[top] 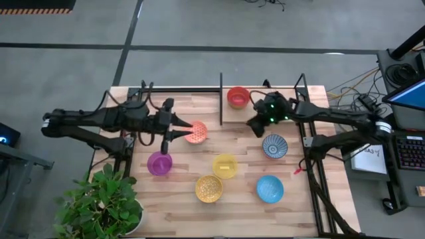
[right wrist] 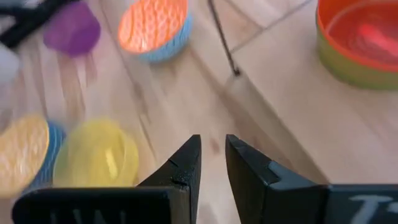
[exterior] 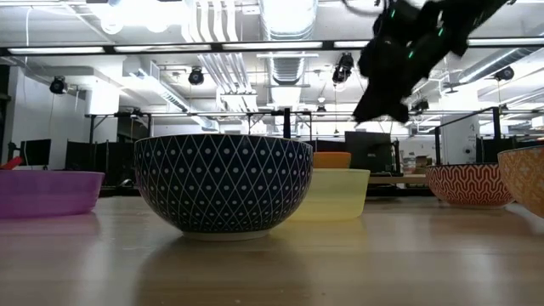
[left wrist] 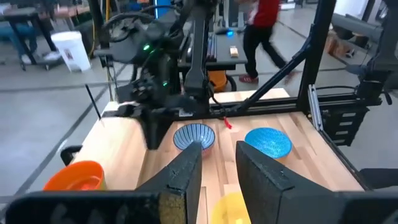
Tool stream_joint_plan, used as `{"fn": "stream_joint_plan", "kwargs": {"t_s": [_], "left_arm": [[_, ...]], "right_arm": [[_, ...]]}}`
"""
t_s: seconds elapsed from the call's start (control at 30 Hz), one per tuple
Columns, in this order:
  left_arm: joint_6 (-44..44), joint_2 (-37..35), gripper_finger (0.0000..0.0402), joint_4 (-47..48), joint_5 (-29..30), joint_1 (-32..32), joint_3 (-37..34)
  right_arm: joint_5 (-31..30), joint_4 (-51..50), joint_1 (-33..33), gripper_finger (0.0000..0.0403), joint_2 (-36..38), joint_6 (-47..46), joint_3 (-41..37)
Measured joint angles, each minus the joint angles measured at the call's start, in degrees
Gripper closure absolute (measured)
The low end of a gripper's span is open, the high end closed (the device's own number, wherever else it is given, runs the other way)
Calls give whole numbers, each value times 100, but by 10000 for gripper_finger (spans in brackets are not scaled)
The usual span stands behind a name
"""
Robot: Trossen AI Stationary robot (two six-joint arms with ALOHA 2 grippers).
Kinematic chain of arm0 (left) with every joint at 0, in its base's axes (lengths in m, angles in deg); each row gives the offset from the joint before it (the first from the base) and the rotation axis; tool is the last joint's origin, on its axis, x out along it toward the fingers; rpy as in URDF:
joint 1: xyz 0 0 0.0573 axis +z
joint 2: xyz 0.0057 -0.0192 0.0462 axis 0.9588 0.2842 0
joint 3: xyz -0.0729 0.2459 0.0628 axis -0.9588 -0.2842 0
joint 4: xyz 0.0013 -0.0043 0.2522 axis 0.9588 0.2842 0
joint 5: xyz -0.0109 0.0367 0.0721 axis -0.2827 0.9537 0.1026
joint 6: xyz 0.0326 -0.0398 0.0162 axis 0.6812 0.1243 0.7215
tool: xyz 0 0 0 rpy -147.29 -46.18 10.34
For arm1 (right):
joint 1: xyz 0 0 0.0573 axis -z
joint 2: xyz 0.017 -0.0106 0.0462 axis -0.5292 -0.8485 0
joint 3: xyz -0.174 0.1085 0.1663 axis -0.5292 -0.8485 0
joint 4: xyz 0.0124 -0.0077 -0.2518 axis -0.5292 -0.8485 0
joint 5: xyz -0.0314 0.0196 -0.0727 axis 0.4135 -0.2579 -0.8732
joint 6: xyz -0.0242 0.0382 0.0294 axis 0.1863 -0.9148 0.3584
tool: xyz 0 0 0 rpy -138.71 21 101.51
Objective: Place and stack bowls onto a shelf
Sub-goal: Put the dark blue patterned bowl on the shelf
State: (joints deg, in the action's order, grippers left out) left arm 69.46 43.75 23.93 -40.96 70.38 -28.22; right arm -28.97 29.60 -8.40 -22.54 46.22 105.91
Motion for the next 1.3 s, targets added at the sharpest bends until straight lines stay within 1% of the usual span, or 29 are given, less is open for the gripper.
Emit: {"fn": "stream_joint_plan", "kwargs": {"t_s": [0.07,0.13,0.23,0.3,0.4,0.47,0.6,0.67,0.73,0.87,1.07,1.17,1.3], "left_arm": [[73,-172,319,-265,-2,-2,-318],[78,-306,319,-464,-2,-2,-598],[78,-470,319,-663,-1,-2,-924],[78,-535,319,-775,0,-2,-1087],[78,-563,319,-1121,38,-2,-1329],[9,-582,319,-1433,346,-7,-1416],[-116,-683,319,-1394,975,-6,-1465],[-112,-760,319,-1396,1104,-7,-1468],[-58,-884,319,-1404,1113,-7,-1467],[27,-1071,319,-1398,1121,-7,-1495],[35,-1247,319,-1384,1121,-7,-1630],[90,-1300,319,-1363,1151,-7,-1643],[220,-1316,319,-1360,1153,-7,-1643]], "right_arm": [[-335,-830,-290,339,234,-52,252],[-618,-1733,-487,339,375,-298,517],[-934,-3154,-582,339,443,-1377,913],[-950,-3988,-581,337,441,-2044,1126],[-919,-4723,-581,318,441,-2463,1281],[-920,-5053,-576,298,441,-2788,1288],[-942,-5365,-566,253,409,-2964,1160],[-944,-5348,-566,237,363,-3062,1017],[-1000,-5346,-566,229,287,-3092,857],[-1233,-5295,-566,230,88,-3076,616],[-1339,-4575,-566,241,-182,-2878,306],[-1515,-4457,-566,248,-396,-2766,215],[-1541,-4327,-563,258,-654,-2722,98]]}}
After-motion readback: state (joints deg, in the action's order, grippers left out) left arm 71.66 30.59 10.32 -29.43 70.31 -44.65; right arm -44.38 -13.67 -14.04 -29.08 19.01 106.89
